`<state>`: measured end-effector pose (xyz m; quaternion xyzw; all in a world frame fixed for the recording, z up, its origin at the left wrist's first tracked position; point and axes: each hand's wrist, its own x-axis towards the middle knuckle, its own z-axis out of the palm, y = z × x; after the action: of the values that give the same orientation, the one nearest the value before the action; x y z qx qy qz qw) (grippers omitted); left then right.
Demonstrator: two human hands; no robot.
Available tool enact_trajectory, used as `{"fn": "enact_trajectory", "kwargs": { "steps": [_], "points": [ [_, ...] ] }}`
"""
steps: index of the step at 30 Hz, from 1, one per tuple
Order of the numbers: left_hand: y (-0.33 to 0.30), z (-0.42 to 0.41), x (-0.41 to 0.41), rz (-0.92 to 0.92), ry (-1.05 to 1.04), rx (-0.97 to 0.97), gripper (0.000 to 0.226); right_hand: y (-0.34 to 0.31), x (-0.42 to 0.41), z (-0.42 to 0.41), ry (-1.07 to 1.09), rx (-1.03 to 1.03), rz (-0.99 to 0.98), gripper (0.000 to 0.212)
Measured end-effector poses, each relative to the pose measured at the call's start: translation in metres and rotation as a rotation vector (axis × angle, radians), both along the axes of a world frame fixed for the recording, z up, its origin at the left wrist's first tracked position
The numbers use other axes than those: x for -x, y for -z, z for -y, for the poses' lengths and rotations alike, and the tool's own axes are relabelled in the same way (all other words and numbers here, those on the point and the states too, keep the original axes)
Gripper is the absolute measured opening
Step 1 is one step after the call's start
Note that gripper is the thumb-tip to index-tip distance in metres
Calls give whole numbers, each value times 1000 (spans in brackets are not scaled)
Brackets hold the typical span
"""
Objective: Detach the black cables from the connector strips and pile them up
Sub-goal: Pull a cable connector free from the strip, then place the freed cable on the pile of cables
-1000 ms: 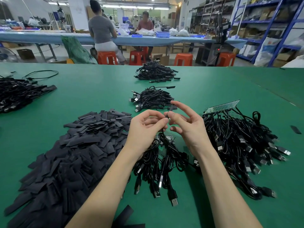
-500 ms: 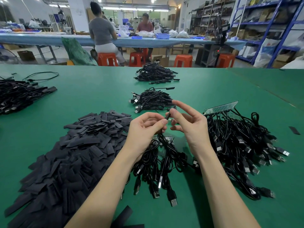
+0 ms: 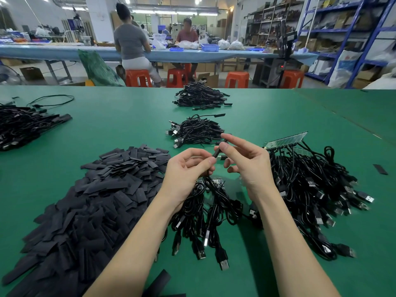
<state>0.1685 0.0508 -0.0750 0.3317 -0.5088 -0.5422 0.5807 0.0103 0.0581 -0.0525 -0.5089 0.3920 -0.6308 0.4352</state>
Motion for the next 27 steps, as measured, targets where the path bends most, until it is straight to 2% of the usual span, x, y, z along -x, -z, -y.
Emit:
{"fn": "enact_trajectory", "kwargs": {
  "steps": [8, 19, 21, 25, 27],
  "points": [
    [1, -1, -1, 18, -35, 3, 10, 0, -3, 1, -62, -75, 20, 18],
    [3, 0, 2, 71, -50, 16, 9, -1, 1, 3, -25, -184, 64, 16],
    [2, 0, 4, 166, -17, 27, 14, -5, 0, 2, 34, -170, 119, 16],
    [4, -2, 8, 557, 71, 61, 27, -10, 7, 4, 135, -114, 243, 16],
    [1, -3, 10, 581, 44, 49, 30, -9, 11, 6, 164, -98, 264, 19]
  ]
}}
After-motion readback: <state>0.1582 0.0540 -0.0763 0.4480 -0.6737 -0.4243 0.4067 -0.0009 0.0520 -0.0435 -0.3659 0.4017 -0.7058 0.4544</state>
